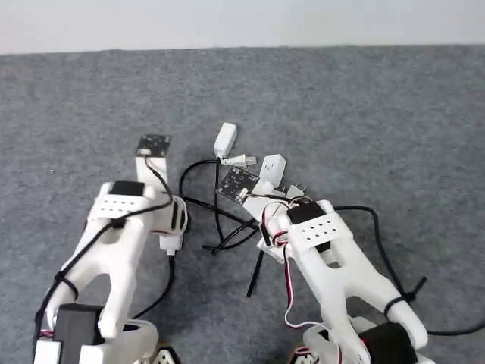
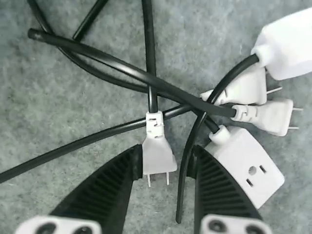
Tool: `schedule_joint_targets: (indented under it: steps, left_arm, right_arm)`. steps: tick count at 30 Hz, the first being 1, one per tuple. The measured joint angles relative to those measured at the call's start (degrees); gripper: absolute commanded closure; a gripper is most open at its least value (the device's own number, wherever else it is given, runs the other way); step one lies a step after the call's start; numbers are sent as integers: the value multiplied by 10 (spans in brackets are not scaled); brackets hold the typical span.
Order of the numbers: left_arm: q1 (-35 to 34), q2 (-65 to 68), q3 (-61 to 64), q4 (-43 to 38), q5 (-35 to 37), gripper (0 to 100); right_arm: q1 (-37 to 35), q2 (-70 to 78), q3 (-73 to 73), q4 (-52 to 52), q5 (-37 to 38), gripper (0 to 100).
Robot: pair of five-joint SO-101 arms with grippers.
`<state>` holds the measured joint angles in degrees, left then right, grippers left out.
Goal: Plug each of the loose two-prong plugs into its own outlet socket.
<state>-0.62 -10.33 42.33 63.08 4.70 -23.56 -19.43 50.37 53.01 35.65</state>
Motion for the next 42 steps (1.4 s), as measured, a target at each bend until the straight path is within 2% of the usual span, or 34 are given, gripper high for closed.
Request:
schedule_joint_targets:
  steps: [6, 15, 17, 19, 22, 25, 29, 34, 38, 42]
  left_arm:
    - [-68, 0, -41, 4, -17, 775]
    - [-96, 0, -43, 6, -18, 778]
    - [-96, 0, -43, 6, -18, 779]
    - [-96, 0, -43, 6, -18, 780]
    - [-98, 0, -40, 6, -18, 840]
    - [-98, 0, -40, 6, -18, 984]
    - [-98, 0, -40, 6, -18, 989]
    - [-114, -32, -30, 4, -19, 988]
    - [-136, -89, 15, -28, -24, 988]
    - [-102, -104, 66, -43, -95, 987]
  right_arm:
    - [-20, 56, -11, -4, 13, 839]
    - [-22, 127, -62, -6, 20, 849]
    - [-22, 127, -62, -6, 21, 898]
    - [-22, 127, -62, -6, 21, 993]
    - [-12, 127, -62, -15, 22, 989]
    - [9, 127, -71, -18, 22, 990]
    - [28, 125, -78, -18, 9, 990]
    - [37, 69, -78, 13, -25, 990]
    - [39, -7, -78, 55, -54, 990]
    - [25, -93, -78, 80, -98, 990]
